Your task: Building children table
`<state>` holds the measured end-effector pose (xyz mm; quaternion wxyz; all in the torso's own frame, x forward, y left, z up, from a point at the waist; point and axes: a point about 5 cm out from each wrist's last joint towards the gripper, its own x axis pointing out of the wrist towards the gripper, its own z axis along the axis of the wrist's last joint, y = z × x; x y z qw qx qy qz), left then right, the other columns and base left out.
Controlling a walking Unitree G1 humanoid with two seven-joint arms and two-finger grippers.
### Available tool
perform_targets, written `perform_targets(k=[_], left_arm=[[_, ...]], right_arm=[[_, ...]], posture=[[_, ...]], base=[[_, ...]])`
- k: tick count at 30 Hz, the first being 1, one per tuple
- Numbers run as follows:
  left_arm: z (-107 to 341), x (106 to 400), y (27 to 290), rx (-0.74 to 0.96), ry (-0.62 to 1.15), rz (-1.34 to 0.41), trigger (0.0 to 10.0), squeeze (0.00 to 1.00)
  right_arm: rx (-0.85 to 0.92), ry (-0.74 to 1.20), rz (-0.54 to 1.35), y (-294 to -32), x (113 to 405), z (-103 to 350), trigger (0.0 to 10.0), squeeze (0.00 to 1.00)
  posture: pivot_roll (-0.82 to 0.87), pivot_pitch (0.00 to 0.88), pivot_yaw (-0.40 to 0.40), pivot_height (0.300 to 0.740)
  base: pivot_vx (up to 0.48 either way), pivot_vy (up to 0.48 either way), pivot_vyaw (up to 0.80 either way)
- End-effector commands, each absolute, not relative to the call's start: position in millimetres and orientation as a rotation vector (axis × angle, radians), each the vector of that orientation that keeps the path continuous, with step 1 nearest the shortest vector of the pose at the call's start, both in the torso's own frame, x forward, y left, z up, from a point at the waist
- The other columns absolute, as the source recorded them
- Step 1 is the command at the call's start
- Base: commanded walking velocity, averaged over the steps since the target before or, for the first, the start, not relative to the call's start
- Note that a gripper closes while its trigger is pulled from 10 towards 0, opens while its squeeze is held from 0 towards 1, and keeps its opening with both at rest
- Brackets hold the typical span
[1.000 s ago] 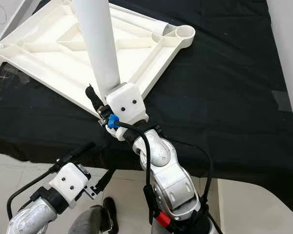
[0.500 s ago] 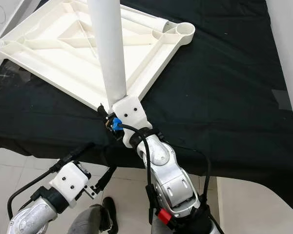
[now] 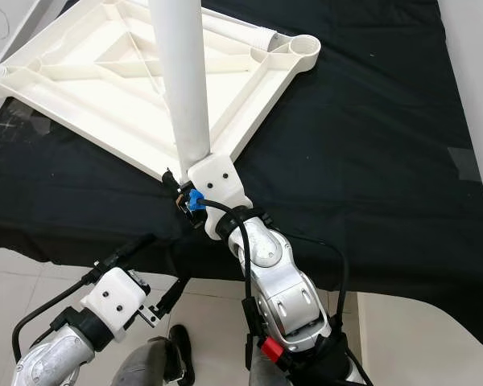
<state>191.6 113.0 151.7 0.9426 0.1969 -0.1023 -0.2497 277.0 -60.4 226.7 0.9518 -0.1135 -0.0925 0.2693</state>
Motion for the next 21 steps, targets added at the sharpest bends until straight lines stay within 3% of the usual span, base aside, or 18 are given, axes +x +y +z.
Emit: perform_targets(k=[1, 2, 9, 10, 21], left_arm=[[145.3, 188.9, 113.9, 0.408, -0.179, -0.508, 10.0, 0.00], [145.5, 189.1, 113.8, 0.407, -0.179, -0.507, 10.0, 0.00], [145.6, 189.0, 113.7, 0.407, -0.180, -0.504, 10.0, 0.00], [145.6, 189.0, 113.6, 0.407, -0.181, -0.504, 10.0, 0.00], [145.5, 189.1, 113.7, 0.409, -0.180, -0.502, 10.0, 0.00]], right_arm=[[-0.242, -0.173, 0.555, -55.8, 276.3, 222.2, 10.0, 0.00], [-0.236, -0.170, 0.555, -55.2, 276.0, 221.3, 10.0, 1.00], [-0.203, -0.182, 0.572, -53.3, 274.6, 223.8, 10.0, 1.00], [-0.197, -0.185, 0.579, -52.8, 274.3, 224.9, 10.0, 0.00], [-0.164, -0.214, 0.644, -49.2, 271.6, 230.2, 10.0, 0.00]], posture=[[0.01, 0.368, 0.063, 0.740], [0.01, 0.369, 0.061, 0.740], [0.01, 0.369, 0.061, 0.740], [0.01, 0.369, 0.061, 0.740], [0.01, 0.370, 0.063, 0.740]], base=[[0.000, 0.000, 0.00], [0.000, 0.000, 0.00], [0.000, 0.000, 0.00], [0.000, 0.000, 0.00], [0.000, 0.000, 0.00]])
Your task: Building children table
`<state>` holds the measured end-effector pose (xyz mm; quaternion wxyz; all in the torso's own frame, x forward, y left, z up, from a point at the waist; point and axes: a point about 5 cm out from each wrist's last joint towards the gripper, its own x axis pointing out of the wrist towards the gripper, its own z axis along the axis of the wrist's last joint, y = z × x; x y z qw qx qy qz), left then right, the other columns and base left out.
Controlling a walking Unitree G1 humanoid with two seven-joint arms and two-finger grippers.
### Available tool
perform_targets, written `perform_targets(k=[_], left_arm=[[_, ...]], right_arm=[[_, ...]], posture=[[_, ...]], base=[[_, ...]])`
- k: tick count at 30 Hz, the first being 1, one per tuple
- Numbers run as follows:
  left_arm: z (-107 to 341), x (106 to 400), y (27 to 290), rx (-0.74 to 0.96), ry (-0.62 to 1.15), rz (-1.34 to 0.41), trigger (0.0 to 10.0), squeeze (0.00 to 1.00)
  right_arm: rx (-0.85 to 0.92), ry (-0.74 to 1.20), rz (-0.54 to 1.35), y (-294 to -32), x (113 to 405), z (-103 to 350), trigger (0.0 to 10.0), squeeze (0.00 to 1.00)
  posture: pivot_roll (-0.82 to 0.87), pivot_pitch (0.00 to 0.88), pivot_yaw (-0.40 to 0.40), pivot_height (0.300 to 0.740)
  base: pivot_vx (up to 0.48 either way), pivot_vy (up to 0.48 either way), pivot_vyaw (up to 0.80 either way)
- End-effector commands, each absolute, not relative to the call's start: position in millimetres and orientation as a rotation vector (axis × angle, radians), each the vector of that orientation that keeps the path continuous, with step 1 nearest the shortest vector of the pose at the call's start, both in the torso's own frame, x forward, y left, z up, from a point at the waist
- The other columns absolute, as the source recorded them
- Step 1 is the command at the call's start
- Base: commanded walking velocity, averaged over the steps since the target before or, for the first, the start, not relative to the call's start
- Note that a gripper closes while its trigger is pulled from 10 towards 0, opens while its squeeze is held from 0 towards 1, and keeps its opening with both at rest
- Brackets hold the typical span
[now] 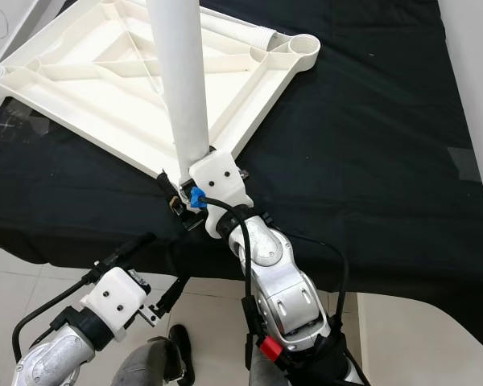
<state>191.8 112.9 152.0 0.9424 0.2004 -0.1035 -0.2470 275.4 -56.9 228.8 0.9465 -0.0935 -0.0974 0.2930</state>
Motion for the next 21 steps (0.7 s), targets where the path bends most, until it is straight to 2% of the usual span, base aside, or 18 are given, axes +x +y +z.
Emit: perform_targets(k=[1, 6, 7, 8, 18, 19, 20, 21], left_arm=[[145.4, 189.2, 113.8, 0.410, -0.179, -0.502, 10.0, 0.00], [145.1, 189.3, 113.8, 0.410, -0.179, -0.503, 10.0, 0.00], [144.9, 189.4, 113.7, 0.410, -0.178, -0.503, 10.0, 0.00], [144.9, 189.5, 113.6, 0.410, -0.178, -0.503, 10.0, 0.00], [144.7, 189.6, 113.4, 0.410, -0.179, -0.501, 10.0, 0.00], [144.7, 189.6, 113.4, 0.410, -0.179, -0.501, 10.0, 0.00], [144.7, 189.6, 113.5, 0.410, -0.179, -0.501, 10.0, 0.00], [144.7, 189.6, 113.5, 0.410, -0.179, -0.501, 10.0, 0.00]], right_arm=[[-0.157, -0.227, 0.657, -49.7, 272.1, 232.8, 10.0, 0.00], [-0.156, -0.259, 0.664, -53.0, 274.9, 239.0, 10.0, 0.00], [-0.148, -0.272, 0.673, -55.1, 276.4, 242.1, 10.0, 0.92], [-0.143, -0.282, 0.672, -57.4, 278.3, 244.7, 10.0, 1.00], [-0.129, -0.311, 0.731, -60.8, 280.7, 250.9, 10.0, 1.00], [-0.135, -0.322, 0.766, -62.5, 281.1, 252.9, 10.0, 0.82], [-0.128, -0.333, 0.817, -66.6, 282.3, 256.5, 10.0, 0.00], [-0.128, -0.333, 0.817, -66.6, 282.3, 256.5, 10.0, 0.00]], posture=[[0.01, 0.370, 0.063, 0.740], [0.01, 0.368, 0.063, 0.740], [0.01, 0.368, 0.063, 0.740], [0.01, 0.367, 0.062, 0.740], [0.01, 0.368, 0.061, 0.740], [0.01, 0.368, 0.062, 0.740], [0.01, 0.368, 0.062, 0.740], [0.01, 0.368, 0.062, 0.740]], base=[[0.000, 0.000, 0.00], [0.000, 0.000, 0.00], [0.000, 0.000, 0.00], [0.000, 0.000, 0.00], [0.000, 0.000, 0.00], [0.000, 0.000, 0.00], [0.000, 0.000, 0.00], [0.000, 0.000, 0.00]])
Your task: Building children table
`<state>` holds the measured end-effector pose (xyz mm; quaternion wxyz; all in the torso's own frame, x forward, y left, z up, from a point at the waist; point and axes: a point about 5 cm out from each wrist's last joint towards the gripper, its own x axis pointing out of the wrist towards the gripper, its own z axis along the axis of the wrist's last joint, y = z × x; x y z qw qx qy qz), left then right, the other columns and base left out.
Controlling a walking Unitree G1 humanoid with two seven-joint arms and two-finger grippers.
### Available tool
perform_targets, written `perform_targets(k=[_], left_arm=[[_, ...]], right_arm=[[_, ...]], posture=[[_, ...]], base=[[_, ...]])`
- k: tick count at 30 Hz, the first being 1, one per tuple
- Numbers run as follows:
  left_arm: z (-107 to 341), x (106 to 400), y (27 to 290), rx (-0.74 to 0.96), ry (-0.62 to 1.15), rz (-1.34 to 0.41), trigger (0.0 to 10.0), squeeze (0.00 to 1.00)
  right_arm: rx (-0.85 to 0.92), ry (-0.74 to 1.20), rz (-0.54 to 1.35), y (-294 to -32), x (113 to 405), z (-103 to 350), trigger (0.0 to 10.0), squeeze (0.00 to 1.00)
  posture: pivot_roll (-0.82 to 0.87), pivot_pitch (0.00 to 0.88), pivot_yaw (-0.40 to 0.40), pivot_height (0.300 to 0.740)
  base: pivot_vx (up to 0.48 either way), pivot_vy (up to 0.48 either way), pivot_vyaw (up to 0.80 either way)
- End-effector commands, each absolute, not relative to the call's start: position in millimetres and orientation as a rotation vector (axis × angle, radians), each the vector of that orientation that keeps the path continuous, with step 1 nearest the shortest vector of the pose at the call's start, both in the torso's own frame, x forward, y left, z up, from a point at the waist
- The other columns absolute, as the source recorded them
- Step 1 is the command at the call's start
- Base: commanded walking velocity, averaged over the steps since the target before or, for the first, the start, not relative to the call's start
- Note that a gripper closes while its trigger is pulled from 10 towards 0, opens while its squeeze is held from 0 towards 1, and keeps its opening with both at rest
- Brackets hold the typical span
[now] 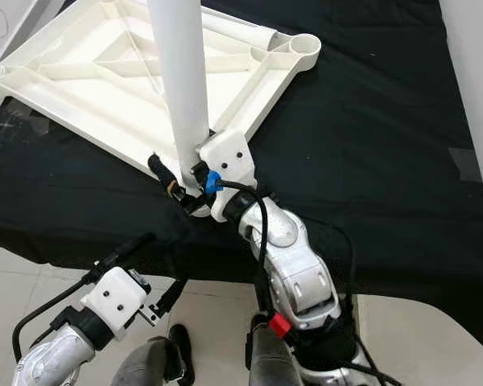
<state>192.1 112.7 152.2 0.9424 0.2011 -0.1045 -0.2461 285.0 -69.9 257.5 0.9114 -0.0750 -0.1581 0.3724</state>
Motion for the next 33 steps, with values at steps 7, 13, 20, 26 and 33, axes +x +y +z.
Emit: perform_targets(k=[7, 13, 20, 26, 33], left_arm=[[144.6, 189.1, 113.3, 0.408, -0.178, -0.500, 10.0, 0.00], [144.6, 188.3, 113.0, 0.408, -0.178, -0.504, 10.0, 0.00], [144.6, 187.5, 112.3, 0.406, -0.179, -0.508, 10.0, 0.00], [145.1, 186.7, 112.3, 0.406, -0.182, -0.507, 10.0, 0.00], [145.1, 186.5, 112.0, 0.406, -0.182, -0.510, 10.0, 0.00]], right_arm=[[-0.124, -0.379, 0.957, -86.5, 287.6, 271.0, 10.0, 0.00], [-0.162, -0.391, 1.033, -97.2, 296.8, 274.9, 10.0, 0.00], [-0.202, -0.375, 1.086, -105.0, 306.1, 277.0, 10.0, 0.00], [-0.221, -0.373, 1.126, -109.9, 308.9, 281.4, 10.0, 0.00], [-0.235, -0.382, 1.197, -115.1, 309.7, 287.1, 10.0, 0.00]], posture=[[0.02, 0.368, 0.061, 0.740], [0.03, 0.365, 0.065, 0.740], [0.03, 0.361, 0.062, 0.740], [0.04, 0.362, 0.060, 0.740], [0.04, 0.358, 0.066, 0.740]], base=[[0.000, 0.000, 0.00], [0.000, 0.000, 0.00], [0.000, 0.000, 0.00], [0.000, 0.000, 0.00], [0.000, 0.000, 0.00]])
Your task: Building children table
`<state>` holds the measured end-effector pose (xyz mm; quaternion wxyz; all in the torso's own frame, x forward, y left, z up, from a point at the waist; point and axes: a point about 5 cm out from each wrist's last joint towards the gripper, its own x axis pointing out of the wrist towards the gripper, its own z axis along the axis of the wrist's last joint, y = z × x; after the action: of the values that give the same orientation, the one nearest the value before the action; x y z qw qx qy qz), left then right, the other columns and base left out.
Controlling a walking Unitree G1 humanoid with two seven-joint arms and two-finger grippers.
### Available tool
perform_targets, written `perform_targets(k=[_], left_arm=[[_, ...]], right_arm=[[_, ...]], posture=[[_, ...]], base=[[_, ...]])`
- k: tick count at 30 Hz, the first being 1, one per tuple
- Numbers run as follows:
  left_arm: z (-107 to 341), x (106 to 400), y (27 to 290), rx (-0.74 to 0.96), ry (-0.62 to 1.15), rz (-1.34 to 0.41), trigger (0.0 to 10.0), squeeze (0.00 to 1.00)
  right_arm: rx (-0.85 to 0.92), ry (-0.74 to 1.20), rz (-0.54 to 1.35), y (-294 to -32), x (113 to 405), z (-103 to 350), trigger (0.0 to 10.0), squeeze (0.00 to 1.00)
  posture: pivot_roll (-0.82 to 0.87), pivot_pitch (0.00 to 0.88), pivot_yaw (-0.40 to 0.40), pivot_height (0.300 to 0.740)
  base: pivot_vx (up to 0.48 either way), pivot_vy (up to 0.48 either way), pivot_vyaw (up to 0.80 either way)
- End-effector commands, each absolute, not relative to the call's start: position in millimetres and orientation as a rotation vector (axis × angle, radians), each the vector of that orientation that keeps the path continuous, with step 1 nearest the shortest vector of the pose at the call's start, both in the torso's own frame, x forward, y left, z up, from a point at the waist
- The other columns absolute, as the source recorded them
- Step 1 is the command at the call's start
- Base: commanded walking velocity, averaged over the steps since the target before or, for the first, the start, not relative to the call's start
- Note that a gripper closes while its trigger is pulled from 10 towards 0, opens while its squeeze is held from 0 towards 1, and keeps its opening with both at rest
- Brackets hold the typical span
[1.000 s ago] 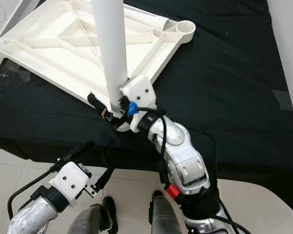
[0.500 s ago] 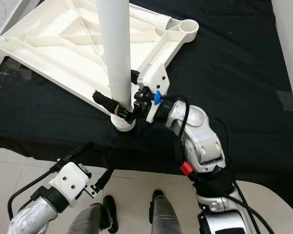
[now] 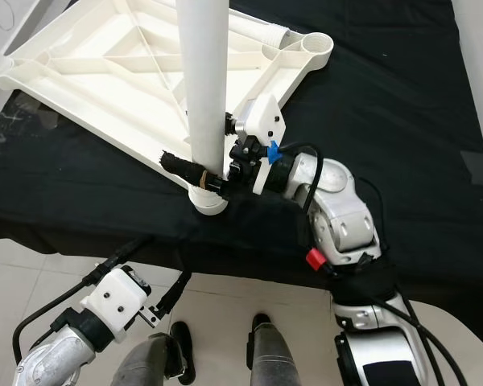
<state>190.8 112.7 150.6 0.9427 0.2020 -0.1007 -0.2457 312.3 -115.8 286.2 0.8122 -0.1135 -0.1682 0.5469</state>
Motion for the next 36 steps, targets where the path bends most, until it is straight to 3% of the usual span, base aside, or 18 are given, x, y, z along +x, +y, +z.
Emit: perform_targets(k=[1, 13, 14, 16, 17, 18, 21, 22, 36], left_arm=[[145.1, 186.5, 112.0, 0.406, -0.182, -0.510, 10.0, 0.00], [145.2, 185.6, 113.0, 0.408, -0.179, -0.509, 10.0, 0.00], [145.1, 185.3, 113.2, 0.408, -0.178, -0.510, 10.0, 0.00], [145.1, 185.3, 113.2, 0.408, -0.178, -0.510, 10.0, 0.00], [145.1, 185.3, 113.2, 0.409, -0.177, -0.512, 10.0, 0.00], [145.1, 185.4, 113.2, 0.408, -0.176, -0.512, 10.0, 0.00], [145.1, 185.5, 113.2, 0.408, -0.176, -0.513, 10.0, 0.00], [145.1, 185.6, 113.1, 0.408, -0.176, -0.513, 10.0, 0.00], [145.5, 185.6, 113.9, 0.407, -0.176, -0.509, 10.0, 0.00]], right_arm=[[-0.235, -0.382, 1.197, -115.1, 309.7, 287.1, 10.0, 0.00], [-0.293, -0.366, 1.287, -130.4, 308.5, 293.5, 10.0, 0.00], [-0.293, -0.369, 1.299, -131.3, 308.0, 295.5, 9.1, 0.00], [-0.293, -0.369, 1.299, -131.3, 308.0, 295.5, 9.1, 0.00], [-0.287, -0.376, 1.306, -131.9, 308.2, 298.2, 5.1, 0.00], [-0.283, -0.380, 1.316, -132.7, 308.5, 300.5, 2.5, 0.00], [-0.280, -0.382, 1.324, -133.4, 309.0, 301.9, 2.5, 0.00], [-0.279, -0.382, 1.332, -134.1, 309.2, 302.4, 0.0, 0.00], [-0.335, -0.310, 1.320, -126.3, 305.1, 286.6, 0.0, 0.00]], posture=[[0.04, 0.358, 0.066, 0.740], [0.04, 0.363, 0.072, 0.740], [0.04, 0.363, 0.075, 0.740], [0.04, 0.363, 0.075, 0.740], [0.04, 0.364, 0.076, 0.740], [0.04, 0.363, 0.075, 0.740], [0.04, 0.364, 0.075, 0.740], [0.04, 0.368, 0.076, 0.740], [0.03, 0.375, 0.073, 0.740]], base=[[0.000, 0.000, 0.00], [0.000, 0.000, 0.00], [0.000, 0.000, 0.00], [0.000, 0.000, 0.00], [0.000, 0.000, 0.00], [0.000, 0.000, 0.00], [0.000, 0.000, 0.00], [0.000, 0.000, 0.00], [0.000, 0.000, 0.00]])
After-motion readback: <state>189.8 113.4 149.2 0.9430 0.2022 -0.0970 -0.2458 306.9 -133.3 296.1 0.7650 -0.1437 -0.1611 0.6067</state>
